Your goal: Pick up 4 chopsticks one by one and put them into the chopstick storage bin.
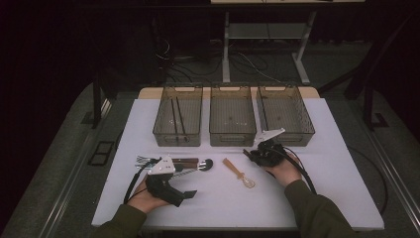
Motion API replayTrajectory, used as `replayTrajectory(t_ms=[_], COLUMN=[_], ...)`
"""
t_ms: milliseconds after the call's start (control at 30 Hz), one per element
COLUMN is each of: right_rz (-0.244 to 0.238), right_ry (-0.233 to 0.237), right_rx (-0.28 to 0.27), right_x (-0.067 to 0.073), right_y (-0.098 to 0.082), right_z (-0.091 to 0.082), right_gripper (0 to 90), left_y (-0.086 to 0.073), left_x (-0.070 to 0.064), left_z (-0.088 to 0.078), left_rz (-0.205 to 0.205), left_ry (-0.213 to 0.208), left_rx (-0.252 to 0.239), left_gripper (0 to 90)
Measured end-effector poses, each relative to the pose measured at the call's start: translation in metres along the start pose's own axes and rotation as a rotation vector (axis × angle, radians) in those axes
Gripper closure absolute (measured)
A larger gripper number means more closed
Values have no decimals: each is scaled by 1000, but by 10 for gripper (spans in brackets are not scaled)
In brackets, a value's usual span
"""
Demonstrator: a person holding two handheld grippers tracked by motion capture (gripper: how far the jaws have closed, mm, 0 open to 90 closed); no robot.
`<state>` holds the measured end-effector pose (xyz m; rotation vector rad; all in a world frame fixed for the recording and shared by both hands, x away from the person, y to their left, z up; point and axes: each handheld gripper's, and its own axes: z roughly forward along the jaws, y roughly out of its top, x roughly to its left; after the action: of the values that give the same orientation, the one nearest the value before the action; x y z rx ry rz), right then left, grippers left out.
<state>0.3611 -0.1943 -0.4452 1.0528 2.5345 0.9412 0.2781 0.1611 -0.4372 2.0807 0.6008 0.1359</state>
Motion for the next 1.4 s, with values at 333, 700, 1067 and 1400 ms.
replayTrajectory(t_ms=[333,700,1067,1400], right_rz=[36,61,85,74], right_ry=[29,95,110,71], right_rx=[-33,-56,-69,-70], right_x=[-2,-6,-6,-9], right_y=[0,-19,-50,-75], right_z=[-9,-41,-72,-88], right_gripper=[599,479,477,635], left_y=[0,0,0,0], left_x=[1,1,1,1], left_z=[-1,-1,-1,-1], left_rz=[2,1,2,4], left_ry=[-2,-2,0,1], left_rx=[-2,-8,-10,-7], left_gripper=[2,1,1,1])
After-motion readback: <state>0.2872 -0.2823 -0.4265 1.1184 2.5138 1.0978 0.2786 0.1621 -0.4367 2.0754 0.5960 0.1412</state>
